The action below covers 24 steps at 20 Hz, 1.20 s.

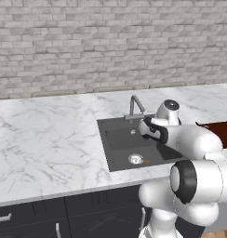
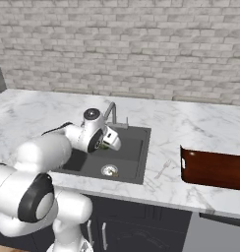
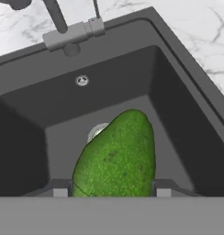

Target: Pick up all produce items and place them in the sink. Turn on the sink faucet to wash them. Then turn the sink off and put them in the tray.

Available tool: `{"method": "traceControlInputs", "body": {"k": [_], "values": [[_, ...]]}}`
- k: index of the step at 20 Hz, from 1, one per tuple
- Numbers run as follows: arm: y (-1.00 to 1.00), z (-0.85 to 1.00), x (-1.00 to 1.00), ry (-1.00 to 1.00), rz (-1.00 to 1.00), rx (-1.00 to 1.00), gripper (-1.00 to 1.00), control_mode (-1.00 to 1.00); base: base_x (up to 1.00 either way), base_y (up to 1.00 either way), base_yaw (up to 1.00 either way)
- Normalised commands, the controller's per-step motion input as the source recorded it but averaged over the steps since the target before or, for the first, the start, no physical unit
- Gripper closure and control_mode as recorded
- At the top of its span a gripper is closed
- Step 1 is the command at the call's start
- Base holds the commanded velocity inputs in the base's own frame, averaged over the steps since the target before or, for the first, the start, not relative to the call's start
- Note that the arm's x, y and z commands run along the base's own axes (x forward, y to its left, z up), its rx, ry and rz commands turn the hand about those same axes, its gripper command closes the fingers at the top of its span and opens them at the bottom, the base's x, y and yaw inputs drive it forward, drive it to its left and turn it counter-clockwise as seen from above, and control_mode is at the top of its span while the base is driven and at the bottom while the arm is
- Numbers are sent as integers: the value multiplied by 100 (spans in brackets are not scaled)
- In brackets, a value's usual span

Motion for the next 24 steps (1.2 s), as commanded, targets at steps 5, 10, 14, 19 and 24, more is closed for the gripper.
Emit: {"method": "traceControlInputs", "body": {"k": [5, 10, 14, 19, 24], "values": [[-41, -32, 26, 1, 0, 2, 100, -100, 0, 0, 0], [-33, -28, 28, 1, 0, 1, 100, -100, 0, 0, 0], [-15, -28, 37, 2, 0, 1, 100, -100, 0, 0, 0], [-3, -35, 28, 1, 0, 0, 100, -100, 0, 0, 0], [0, -39, 16, 2, 0, 0, 100, -100, 0, 0, 0]]}}
